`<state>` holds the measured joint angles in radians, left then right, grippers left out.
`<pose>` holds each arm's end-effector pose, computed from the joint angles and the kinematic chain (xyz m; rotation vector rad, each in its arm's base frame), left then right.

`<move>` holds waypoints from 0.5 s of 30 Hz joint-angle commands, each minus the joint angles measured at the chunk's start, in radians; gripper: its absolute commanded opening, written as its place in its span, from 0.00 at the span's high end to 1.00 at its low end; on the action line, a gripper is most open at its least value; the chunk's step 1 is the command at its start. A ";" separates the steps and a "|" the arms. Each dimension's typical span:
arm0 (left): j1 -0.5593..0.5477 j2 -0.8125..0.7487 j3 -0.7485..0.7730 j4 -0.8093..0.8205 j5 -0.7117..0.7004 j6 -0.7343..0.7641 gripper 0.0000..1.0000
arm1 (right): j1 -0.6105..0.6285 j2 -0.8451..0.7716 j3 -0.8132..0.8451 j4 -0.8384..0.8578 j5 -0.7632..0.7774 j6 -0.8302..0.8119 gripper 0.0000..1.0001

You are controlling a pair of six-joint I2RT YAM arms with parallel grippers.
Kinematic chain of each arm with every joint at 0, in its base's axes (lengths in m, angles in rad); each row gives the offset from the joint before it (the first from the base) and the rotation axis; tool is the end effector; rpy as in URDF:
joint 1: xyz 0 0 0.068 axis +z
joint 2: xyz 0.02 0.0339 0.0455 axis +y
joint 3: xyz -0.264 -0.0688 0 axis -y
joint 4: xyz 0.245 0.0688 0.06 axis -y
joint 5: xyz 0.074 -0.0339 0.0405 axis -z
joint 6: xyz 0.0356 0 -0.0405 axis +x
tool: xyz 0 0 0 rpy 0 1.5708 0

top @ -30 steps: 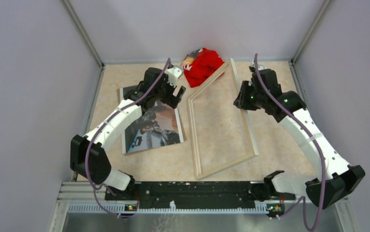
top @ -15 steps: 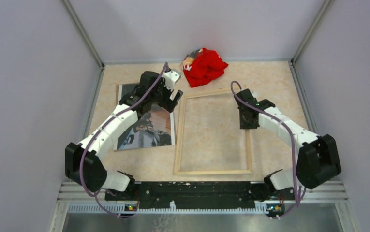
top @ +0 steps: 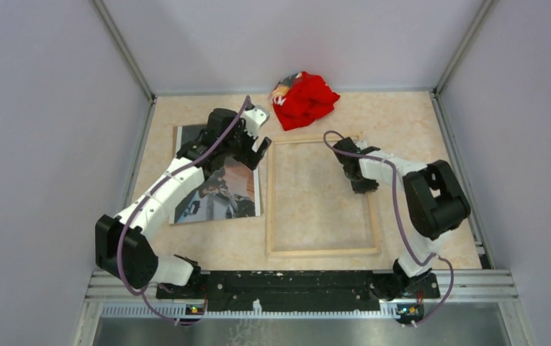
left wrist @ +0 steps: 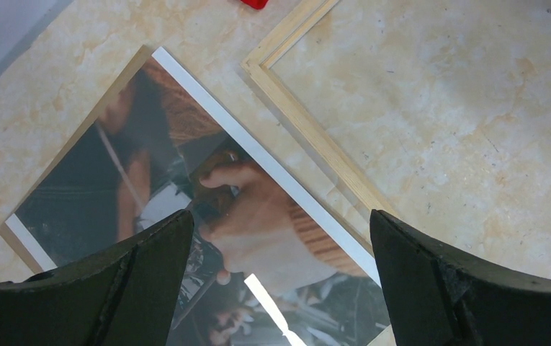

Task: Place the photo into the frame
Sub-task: Turn over the photo frame at the center of the board.

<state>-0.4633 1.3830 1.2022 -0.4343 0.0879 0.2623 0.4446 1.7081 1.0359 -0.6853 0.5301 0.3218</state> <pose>0.2776 -0.1422 0.3247 0.8240 2.0301 -0.2096 0.2852 0.1159 0.1671 -0.0871 2.6928 -0.5702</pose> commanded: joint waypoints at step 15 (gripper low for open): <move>0.034 -0.080 -0.035 -0.013 0.047 0.024 0.02 | -0.018 0.235 0.062 -0.005 0.374 -0.077 0.58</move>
<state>-0.4496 1.3300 1.1767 -0.4347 0.0975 0.2729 0.4454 1.9202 1.1088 -0.6666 0.9005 0.2428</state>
